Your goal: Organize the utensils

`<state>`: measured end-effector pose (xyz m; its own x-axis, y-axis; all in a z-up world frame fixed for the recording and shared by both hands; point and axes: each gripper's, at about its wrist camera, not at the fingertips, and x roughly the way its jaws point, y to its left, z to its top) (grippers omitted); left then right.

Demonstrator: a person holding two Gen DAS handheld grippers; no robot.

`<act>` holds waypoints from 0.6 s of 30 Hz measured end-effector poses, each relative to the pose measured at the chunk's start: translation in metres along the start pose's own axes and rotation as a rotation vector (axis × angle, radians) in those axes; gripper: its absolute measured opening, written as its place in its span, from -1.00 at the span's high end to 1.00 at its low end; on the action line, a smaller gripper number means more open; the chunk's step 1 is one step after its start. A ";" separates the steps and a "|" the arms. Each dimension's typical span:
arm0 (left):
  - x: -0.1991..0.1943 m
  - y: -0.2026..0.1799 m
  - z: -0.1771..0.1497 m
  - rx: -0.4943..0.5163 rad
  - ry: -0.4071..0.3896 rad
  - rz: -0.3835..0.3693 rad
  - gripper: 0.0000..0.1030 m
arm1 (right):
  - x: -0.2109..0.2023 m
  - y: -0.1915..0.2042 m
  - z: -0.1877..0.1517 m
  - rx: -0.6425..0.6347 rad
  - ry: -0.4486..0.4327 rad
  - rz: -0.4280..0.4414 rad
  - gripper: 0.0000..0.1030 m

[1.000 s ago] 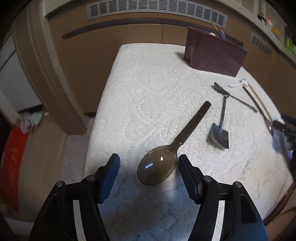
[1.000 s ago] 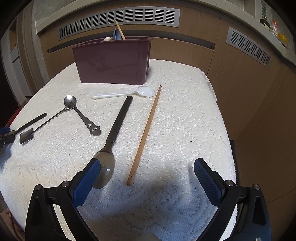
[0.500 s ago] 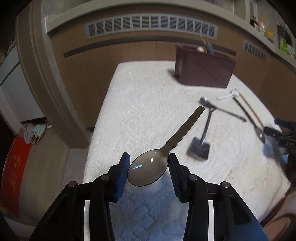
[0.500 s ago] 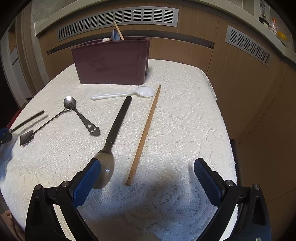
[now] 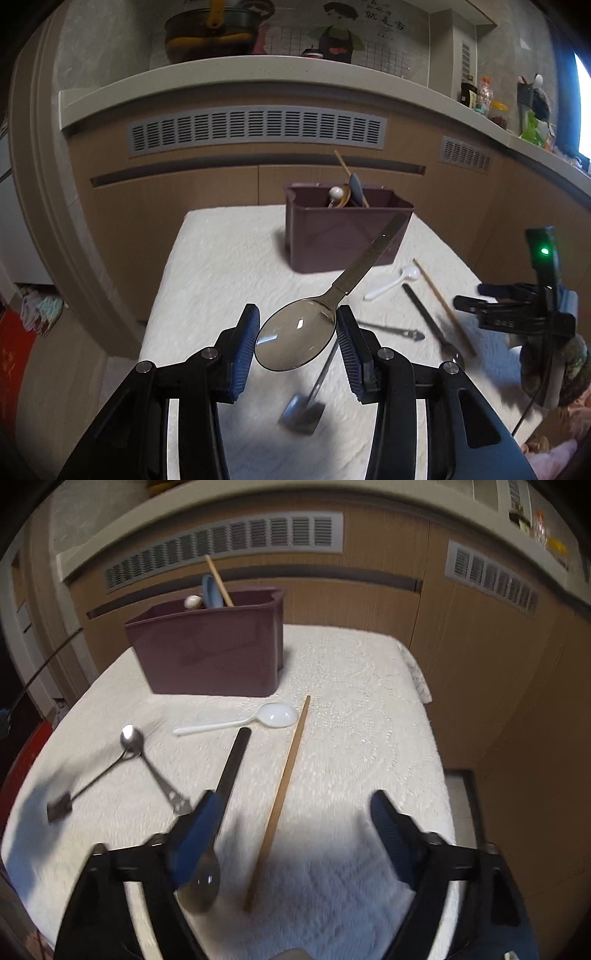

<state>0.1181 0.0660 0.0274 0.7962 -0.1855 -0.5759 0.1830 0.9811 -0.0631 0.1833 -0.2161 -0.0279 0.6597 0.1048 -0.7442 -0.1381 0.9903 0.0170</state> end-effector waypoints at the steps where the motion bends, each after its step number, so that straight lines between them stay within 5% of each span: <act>1: 0.004 -0.003 0.002 0.001 0.002 -0.013 0.15 | 0.012 0.000 0.008 0.014 0.036 0.021 -0.02; 2: 0.007 -0.004 0.002 0.001 0.002 -0.019 0.15 | 0.020 0.001 0.012 0.017 0.057 0.029 0.13; 10: 0.022 0.005 -0.005 -0.019 0.032 -0.029 0.15 | 0.073 0.013 0.034 0.022 0.124 -0.059 0.31; 11: 0.022 0.008 -0.006 -0.032 0.034 -0.033 0.15 | 0.075 0.015 0.036 0.011 0.126 -0.055 0.71; 12: 0.023 0.011 -0.007 -0.044 0.036 -0.039 0.15 | 0.075 0.019 0.037 -0.009 0.134 -0.037 0.89; 18: 0.017 0.019 -0.007 -0.106 0.018 -0.087 0.15 | 0.041 0.019 0.032 -0.023 0.075 -0.005 0.91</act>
<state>0.1306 0.0823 0.0106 0.7695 -0.2702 -0.5787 0.1881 0.9618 -0.1989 0.2311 -0.1899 -0.0365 0.6034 0.0918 -0.7922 -0.1526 0.9883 -0.0017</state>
